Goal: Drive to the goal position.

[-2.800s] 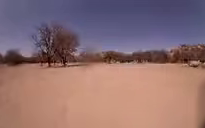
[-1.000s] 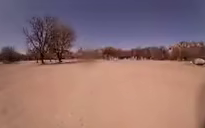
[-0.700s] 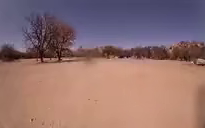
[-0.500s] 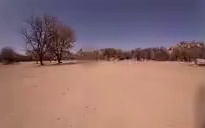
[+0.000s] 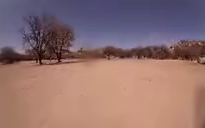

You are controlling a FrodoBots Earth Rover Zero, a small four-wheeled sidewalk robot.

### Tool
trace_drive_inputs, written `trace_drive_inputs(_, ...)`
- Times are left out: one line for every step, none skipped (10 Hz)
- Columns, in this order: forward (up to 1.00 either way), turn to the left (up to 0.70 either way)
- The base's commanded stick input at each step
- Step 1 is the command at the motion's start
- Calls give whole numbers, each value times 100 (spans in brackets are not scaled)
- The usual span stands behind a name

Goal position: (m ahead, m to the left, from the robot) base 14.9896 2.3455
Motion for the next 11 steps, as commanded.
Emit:
trace_drive_inputs(100,0)
trace_drive_inputs(100,0)
trace_drive_inputs(100,0)
trace_drive_inputs(100,0)
trace_drive_inputs(100,0)
trace_drive_inputs(100,0)
trace_drive_inputs(100,0)
trace_drive_inputs(100,0)
trace_drive_inputs(100,0)
trace_drive_inputs(100,0)
trace_drive_inputs(100,0)
